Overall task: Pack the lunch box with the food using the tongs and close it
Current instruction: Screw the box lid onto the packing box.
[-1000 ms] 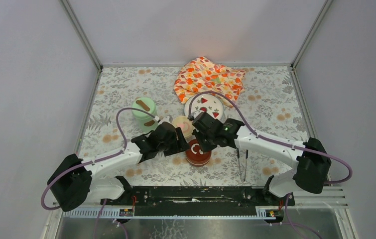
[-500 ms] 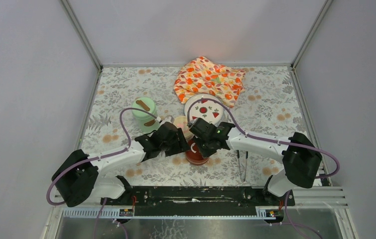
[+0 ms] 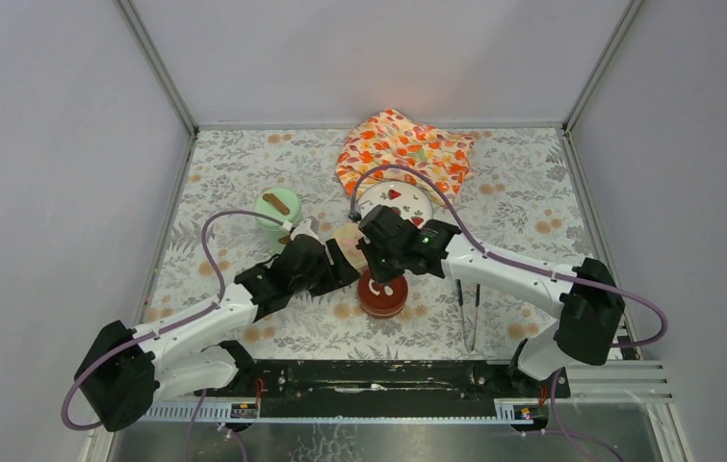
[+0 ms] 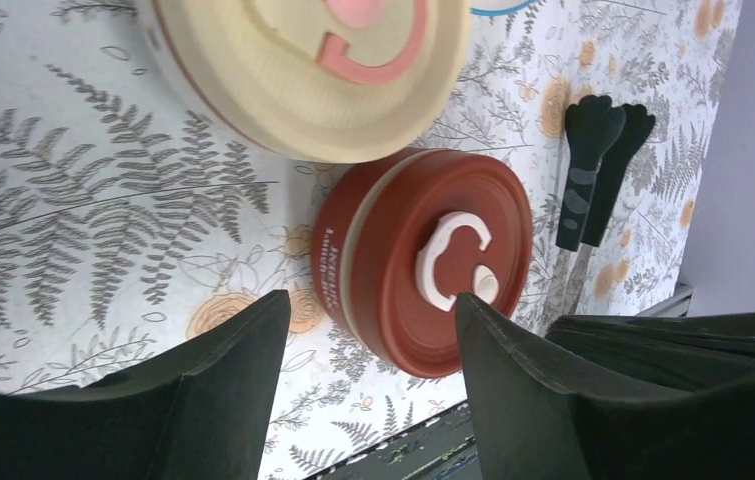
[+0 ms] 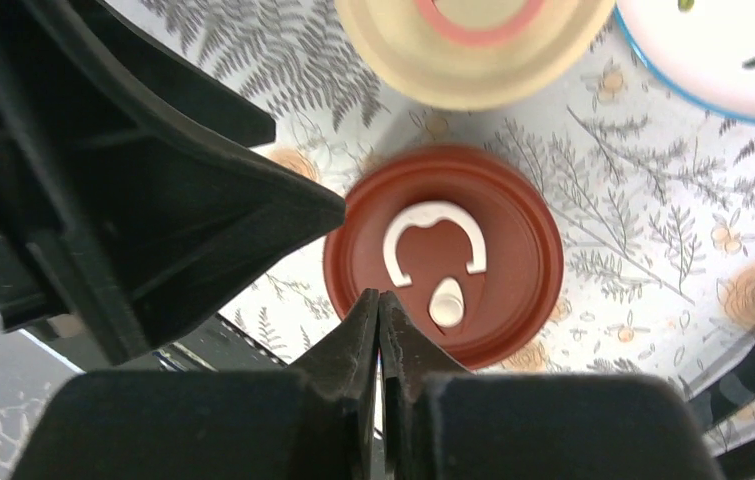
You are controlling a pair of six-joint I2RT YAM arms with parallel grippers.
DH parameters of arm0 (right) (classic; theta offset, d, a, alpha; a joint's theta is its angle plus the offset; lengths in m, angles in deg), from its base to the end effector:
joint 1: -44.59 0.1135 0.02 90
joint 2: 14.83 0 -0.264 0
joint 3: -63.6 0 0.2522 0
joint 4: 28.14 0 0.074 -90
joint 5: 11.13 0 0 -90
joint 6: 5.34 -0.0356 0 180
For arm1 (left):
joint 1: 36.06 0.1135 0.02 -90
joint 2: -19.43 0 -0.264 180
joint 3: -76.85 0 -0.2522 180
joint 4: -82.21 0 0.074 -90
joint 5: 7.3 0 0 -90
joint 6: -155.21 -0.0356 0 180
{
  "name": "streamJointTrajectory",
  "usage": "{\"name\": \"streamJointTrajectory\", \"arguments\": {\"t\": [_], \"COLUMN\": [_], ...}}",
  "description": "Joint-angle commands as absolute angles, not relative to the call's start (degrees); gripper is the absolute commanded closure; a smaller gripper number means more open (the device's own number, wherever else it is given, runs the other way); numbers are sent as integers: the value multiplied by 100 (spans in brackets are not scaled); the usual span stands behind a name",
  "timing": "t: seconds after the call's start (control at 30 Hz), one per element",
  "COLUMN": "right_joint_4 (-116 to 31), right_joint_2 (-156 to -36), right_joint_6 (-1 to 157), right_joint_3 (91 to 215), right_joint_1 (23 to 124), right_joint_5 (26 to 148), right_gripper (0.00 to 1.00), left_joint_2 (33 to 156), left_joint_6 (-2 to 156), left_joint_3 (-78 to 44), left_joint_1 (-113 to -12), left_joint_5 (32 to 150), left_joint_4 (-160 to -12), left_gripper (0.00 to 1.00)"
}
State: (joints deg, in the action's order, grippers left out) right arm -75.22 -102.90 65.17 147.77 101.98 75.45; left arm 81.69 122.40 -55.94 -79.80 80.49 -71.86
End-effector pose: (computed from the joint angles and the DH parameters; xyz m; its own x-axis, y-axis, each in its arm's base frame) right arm 0.1805 0.2783 0.2751 -0.6685 -0.4269 -0.6090 -0.6339 0.7553 0.1664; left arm 0.1623 -0.1535 0.2098 -0.8197 -0.3780 -0.4303 -0.0353 0.7832 -0.6208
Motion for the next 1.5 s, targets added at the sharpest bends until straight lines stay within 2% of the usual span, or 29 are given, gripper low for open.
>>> {"name": "streamJointTrajectory", "arguments": {"t": [0.0,0.37,0.67,0.93,1.23,1.47], "right_joint_4": [-7356,-7180,-7249,-7580,-7180,-7300], "right_joint_2": [-10584,-11999,-11001,-10298,-10703,-10720], "right_joint_6": [6623,6528,6597,6728,6597,6618], "right_joint_3": [15190,14956,14996,14741,13965,14033], "right_joint_1": [10248,10251,10215,9752,9565,9559], "right_joint_5": [7658,8004,7490,7114,7195,7235], "right_gripper": [93,95,95,92,93,94], "left_joint_2": [7968,8136,8227,8375,8764,9056], "left_joint_6": [12330,12328,12262,12240,12254,12243], "left_joint_3": [-5852,-5985,-5838,-5552,-5511,-5511], "left_joint_1": [-7819,-7704,-7737,-8047,-8181,-8226], "left_joint_5": [8013,8196,8244,8244,8244,8244], "left_joint_4": [-7150,-7237,-7233,-7164,-7289,-7441], "left_gripper": [31,31,32,32,33,34]}}
